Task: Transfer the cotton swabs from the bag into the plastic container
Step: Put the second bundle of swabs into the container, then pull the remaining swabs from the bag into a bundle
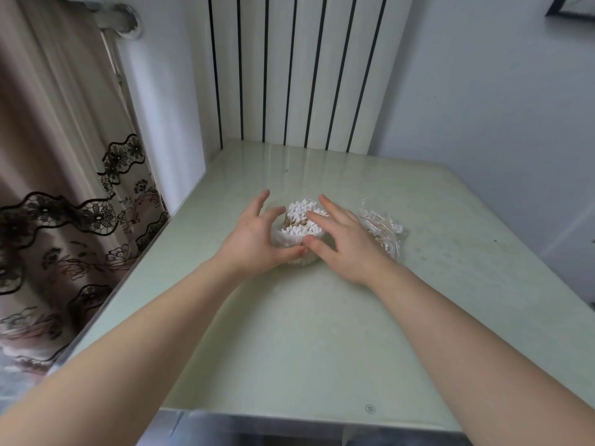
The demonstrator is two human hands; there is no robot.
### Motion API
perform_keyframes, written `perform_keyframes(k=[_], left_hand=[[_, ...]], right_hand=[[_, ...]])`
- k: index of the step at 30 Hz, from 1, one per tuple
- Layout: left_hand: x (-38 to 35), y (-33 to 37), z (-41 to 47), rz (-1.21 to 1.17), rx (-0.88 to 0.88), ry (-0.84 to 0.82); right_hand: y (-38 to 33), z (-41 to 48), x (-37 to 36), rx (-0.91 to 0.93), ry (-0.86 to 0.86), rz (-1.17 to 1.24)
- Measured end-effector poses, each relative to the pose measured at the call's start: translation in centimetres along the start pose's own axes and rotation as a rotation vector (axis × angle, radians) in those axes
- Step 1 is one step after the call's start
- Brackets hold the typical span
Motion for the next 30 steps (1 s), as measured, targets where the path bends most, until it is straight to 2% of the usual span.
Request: perform_keyframes(k=[6, 10, 15, 18, 22, 24, 27, 30], left_hand=[[1.1, 1.3, 1.2, 0.341, -0.087, -0.124], [1.8, 1.8, 1.7, 0.458, -0.150, -0.100], [2.3, 2.0, 1.6, 0.405, -0.170, -0.043], [2.1, 2.5, 0.8, 0.299, -0.217, 0.048], [1.6, 4.8, -0.6, 0.091, -0.431, 0.295], [0.6, 6.2, -1.3, 0.033, -0.480, 0.294], [-1.4, 8.2, -2.4, -0.002, -0.494, 0.240], [-3.5, 9.8, -3.2, 0.005, -0.533, 0.213]], right_hand=[[-0.5, 0.7, 0.2, -0.047, -0.058, -0.013], [-0.4, 0.4, 0.4, -0.108, -0.043, 0.075], [0.0, -0.1, 0.8, -0.132, 0.003, 0.155], [0.5, -0.7, 1.4, -0.112, 0.172, 0.195], [1.3, -1.9, 2.5, -0.093, 0.407, 0.130], [2.3, -2.5, 2.8, -0.166, 0.402, 0.039], [3.6, -3.5, 2.8, -0.323, 0.290, -0.039], [4.1, -4.4, 3.1, -0.370, 0.243, -0.121]])
Point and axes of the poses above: each hand's wrist, its own z-axis towards the middle knuckle, its own x-axis out of the back of the hand, y = z × x, the point moved 4 cm from there along z, towards the middle knuckle, and after that the axes turned 1 degree about z, right-handed, at the moved point
